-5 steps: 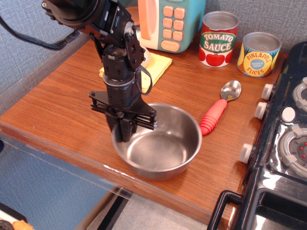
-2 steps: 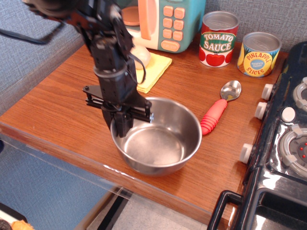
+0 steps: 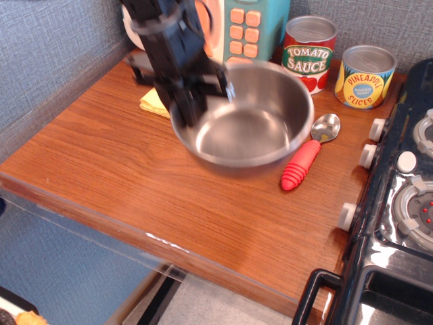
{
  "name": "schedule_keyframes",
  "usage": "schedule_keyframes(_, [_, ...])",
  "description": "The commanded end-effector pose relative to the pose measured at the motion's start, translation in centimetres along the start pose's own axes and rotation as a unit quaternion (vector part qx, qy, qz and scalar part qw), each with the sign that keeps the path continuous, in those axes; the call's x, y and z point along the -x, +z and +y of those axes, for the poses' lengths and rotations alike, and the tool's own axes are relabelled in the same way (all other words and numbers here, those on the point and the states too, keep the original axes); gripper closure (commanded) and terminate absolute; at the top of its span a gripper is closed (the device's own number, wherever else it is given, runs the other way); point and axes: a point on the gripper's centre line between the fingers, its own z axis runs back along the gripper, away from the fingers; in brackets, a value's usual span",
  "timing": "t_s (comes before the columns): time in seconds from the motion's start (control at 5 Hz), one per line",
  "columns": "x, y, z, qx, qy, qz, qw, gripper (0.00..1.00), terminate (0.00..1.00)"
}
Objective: Move the pot between yellow cloth and lower left corner.
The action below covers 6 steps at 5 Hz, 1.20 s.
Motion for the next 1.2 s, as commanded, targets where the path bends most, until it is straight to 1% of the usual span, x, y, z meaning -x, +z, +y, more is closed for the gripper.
schedule_keyframes(0.0, [-1.4, 1.7, 9.1, -0.051, 0.089, -0.028, 0.9943, 1.0, 0.0])
schedule_keyframes(0.2, [-0.3, 1.8, 13.0, -0.071, 0.119, -0.012, 0.9902, 1.0, 0.0])
schedule_keyframes(0.4, [1.3, 2.1, 16.1, -0.086, 0.146, 0.001, 0.9856, 1.0, 0.0])
schedule_keyframes(0.6, [2.1, 1.4, 17.6, -0.106, 0.145, 0.03, 0.9832, 1.0, 0.0])
schedule_keyframes(1.0, [2.5, -1.2, 19.2, -0.127, 0.14, 0.103, 0.9766, 1.0, 0.0])
